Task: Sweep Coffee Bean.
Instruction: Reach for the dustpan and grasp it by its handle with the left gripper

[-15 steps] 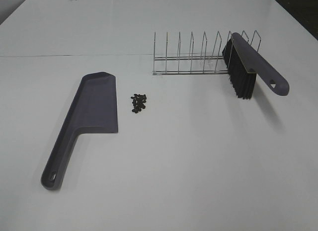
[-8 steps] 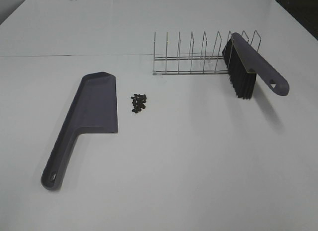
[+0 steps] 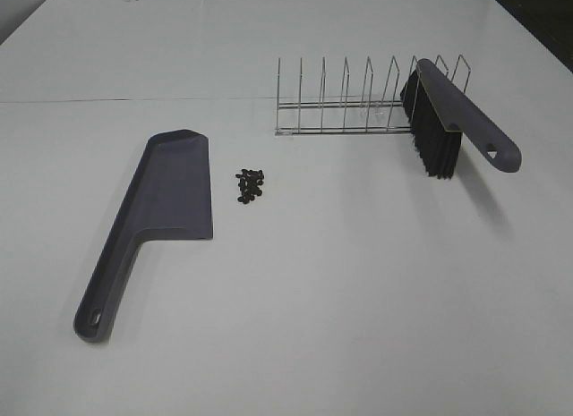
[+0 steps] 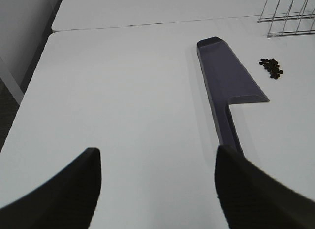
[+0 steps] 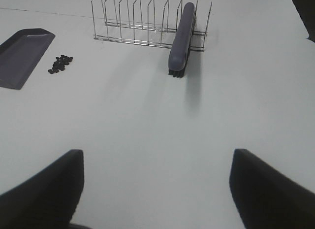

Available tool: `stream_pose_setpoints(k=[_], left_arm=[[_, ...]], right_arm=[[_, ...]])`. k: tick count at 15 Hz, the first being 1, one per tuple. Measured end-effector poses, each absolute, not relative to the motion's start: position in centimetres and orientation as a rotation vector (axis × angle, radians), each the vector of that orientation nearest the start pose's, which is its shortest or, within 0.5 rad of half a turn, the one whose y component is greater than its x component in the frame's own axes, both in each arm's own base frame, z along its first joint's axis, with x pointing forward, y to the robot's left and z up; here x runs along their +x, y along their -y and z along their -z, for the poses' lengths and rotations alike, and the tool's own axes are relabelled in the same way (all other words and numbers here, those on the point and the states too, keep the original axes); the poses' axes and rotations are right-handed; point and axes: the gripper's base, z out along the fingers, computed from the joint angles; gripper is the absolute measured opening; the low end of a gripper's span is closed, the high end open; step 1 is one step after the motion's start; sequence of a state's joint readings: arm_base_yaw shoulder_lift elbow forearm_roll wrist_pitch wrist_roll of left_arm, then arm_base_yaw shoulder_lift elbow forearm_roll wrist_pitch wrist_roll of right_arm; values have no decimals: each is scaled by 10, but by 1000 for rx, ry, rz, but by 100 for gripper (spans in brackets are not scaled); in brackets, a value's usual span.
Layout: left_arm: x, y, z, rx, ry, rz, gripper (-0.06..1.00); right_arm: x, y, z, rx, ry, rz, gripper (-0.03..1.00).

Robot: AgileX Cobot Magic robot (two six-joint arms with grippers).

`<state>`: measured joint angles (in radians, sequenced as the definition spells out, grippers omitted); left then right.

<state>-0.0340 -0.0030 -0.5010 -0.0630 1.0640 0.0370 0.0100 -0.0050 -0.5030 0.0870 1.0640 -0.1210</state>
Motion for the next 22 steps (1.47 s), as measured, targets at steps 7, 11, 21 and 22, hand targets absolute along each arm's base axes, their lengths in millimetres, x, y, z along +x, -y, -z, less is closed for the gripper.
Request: stream_pose_setpoints(k=[7, 11, 21, 22], left_arm=[[-6, 5, -277, 76, -2041, 74, 61], [-6, 5, -277, 76, -2041, 74, 61], [-6, 5, -277, 76, -2041, 74, 61], [-6, 5, -277, 76, -2041, 74, 61]], right_arm=[[-6, -7, -278, -138, -2032, -34, 74], [-6, -7, -278, -138, -2032, -36, 74], [-6, -7, -278, -138, -2032, -34, 74], [-6, -7, -278, -138, -2032, -34, 74]])
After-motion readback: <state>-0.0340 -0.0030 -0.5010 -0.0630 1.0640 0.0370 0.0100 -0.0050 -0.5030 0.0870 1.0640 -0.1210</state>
